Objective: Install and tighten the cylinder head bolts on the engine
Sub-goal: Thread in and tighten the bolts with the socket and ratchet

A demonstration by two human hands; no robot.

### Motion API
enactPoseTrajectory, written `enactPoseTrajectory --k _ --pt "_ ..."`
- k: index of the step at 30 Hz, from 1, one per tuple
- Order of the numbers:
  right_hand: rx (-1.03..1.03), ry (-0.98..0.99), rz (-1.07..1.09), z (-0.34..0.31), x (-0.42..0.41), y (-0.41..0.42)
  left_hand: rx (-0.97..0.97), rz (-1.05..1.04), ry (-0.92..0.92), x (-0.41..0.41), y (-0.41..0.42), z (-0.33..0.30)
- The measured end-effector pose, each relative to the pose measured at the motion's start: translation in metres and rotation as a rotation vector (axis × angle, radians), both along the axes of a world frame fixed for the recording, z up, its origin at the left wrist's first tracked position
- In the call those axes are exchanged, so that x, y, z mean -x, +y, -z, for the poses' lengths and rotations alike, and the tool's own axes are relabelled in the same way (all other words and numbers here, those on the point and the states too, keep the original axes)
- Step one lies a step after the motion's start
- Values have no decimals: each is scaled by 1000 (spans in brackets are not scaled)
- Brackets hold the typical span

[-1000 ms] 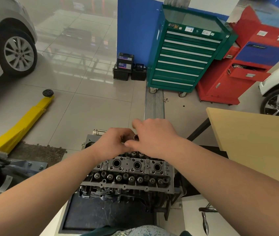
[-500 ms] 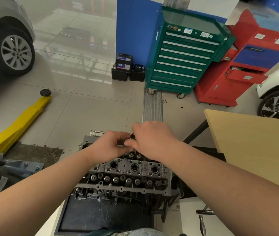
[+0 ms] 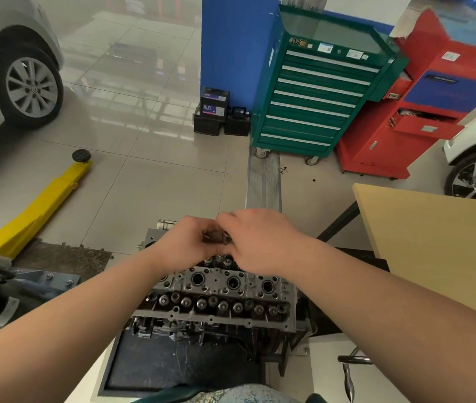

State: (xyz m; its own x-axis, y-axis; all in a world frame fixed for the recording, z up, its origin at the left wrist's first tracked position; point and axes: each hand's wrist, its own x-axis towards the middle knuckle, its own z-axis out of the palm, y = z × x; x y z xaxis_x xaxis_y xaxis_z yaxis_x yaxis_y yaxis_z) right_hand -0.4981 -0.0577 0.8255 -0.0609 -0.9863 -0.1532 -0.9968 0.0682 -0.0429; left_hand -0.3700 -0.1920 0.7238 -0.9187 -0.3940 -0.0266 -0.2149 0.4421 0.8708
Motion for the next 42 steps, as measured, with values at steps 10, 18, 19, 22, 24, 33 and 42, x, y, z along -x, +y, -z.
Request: enactPoseTrajectory --k 10,18,19,22,24,33,42 --pt "-68 -43 26 0 2 0 -27 54 -1 -3 5 -1" --pt "-7 10 45 -1 -3 -2 -5 2 -19 -2 6 2" --pt "-34 16 48 -1 -2 -2 -12 35 -30 -2 5 3" --pt "-33 90 168 1 2 -6 3 91 -48 -1 9 1" --pt "-10 59 178 2 2 -6 13 12 -24 1 9 1" --pt "21 55 35 3 -3 -3 -49 1 5 1 11 5" --pt "-9 42 -15 1 2 -3 166 42 29 -5 7 17"
